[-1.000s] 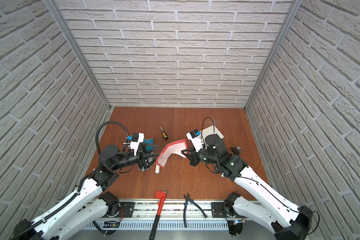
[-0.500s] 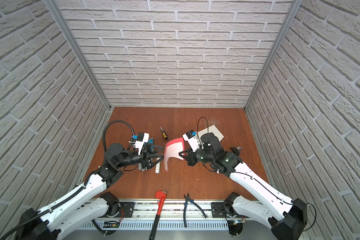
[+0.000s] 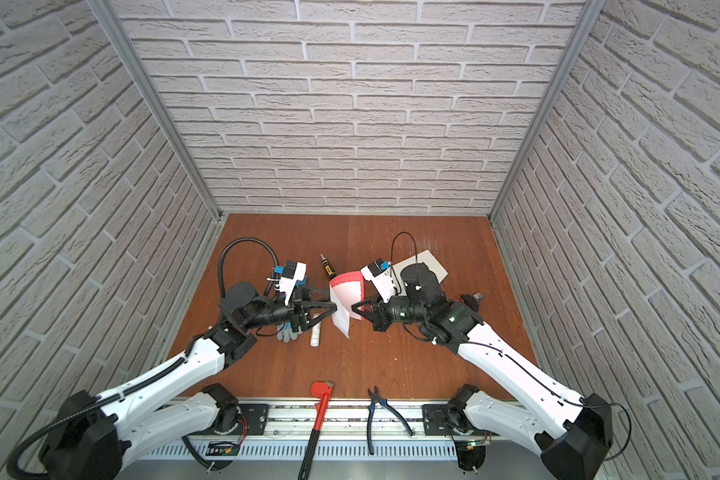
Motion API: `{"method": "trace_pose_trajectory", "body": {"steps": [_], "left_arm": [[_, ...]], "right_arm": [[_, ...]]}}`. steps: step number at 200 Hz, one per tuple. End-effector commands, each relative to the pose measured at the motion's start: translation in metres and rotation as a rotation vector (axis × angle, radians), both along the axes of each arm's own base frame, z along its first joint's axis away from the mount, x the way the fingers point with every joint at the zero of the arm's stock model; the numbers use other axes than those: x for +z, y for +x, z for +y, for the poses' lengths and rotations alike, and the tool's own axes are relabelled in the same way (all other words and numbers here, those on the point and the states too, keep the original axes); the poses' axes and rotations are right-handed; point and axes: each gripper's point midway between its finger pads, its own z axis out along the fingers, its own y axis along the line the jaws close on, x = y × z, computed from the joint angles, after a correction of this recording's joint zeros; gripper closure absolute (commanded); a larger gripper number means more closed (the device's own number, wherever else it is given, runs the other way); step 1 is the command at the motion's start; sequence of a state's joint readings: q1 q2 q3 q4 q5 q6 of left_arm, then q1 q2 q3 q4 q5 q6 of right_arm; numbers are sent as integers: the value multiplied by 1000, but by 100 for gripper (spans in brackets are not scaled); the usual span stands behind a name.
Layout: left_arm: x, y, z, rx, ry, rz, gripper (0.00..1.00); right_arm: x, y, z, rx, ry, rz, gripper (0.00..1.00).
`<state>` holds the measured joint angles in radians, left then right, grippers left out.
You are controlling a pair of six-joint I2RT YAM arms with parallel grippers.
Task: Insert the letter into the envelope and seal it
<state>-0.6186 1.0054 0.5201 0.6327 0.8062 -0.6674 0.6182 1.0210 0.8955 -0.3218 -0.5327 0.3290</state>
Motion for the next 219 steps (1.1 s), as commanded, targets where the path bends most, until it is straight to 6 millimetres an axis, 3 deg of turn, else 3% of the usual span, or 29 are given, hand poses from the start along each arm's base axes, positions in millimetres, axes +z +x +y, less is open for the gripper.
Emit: {"method": "trace_pose_trajectory", "body": {"steps": [1, 69, 130, 137, 150, 166, 176, 201, 219], "left_arm": [[34, -5, -3, -32, -85, -102, 45], [42, -4, -6, -43, -111, -115, 64], [35, 3, -8, -18, -93, -88, 100], [34, 5, -7, -9, -88, -86, 100], [31, 10, -5, 33, -68, -87, 100], [23, 18, 1, 113, 2, -105, 100], [21, 21, 7, 164, 47, -134, 100], [9, 24, 23, 260, 215, -223, 100], [-5, 22, 28, 262, 321, -274, 100]], "right_arm": [[11, -3, 5, 34, 41, -52, 94], [1, -8, 7, 61, 28, -44, 94], [-2, -8, 2, 45, 8, -66, 94], [-3, -7, 0, 35, -1, -71, 94], [-5, -4, -7, 3, -30, -94, 85], [-7, 3, -24, -77, -104, -150, 62], [-7, 7, -38, -130, -160, -199, 55], [2, 6, -70, -195, -280, -348, 48], [10, -9, -70, -97, -298, -453, 47]]}}
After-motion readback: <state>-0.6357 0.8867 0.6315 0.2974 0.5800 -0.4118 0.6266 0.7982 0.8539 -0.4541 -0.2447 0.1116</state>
